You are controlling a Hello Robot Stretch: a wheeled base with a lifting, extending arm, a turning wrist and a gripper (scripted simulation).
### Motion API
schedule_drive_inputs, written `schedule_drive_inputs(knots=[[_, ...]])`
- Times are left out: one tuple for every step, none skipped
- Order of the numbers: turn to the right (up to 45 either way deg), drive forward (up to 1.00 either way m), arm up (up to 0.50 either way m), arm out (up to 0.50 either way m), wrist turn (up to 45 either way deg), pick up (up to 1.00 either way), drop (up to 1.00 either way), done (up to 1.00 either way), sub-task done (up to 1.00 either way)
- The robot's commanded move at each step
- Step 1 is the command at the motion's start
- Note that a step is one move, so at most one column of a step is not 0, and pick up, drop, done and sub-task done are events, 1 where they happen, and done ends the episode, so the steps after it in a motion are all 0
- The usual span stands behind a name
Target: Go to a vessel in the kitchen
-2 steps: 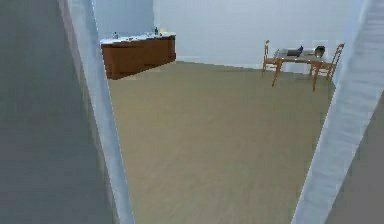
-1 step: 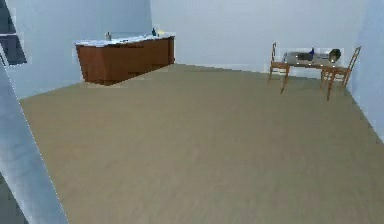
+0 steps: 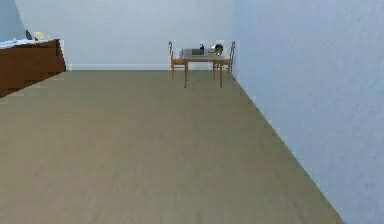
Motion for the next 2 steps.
schedule_drive_inputs(knots=[[0.0, 0.40, 0.00, 0.00, 0.0, 0.00, 0.00, 0.00, 0.00], [0.0, 1.00, 0.00, 0.00, 0.0, 0.00, 0.00, 0.00, 0.00]])
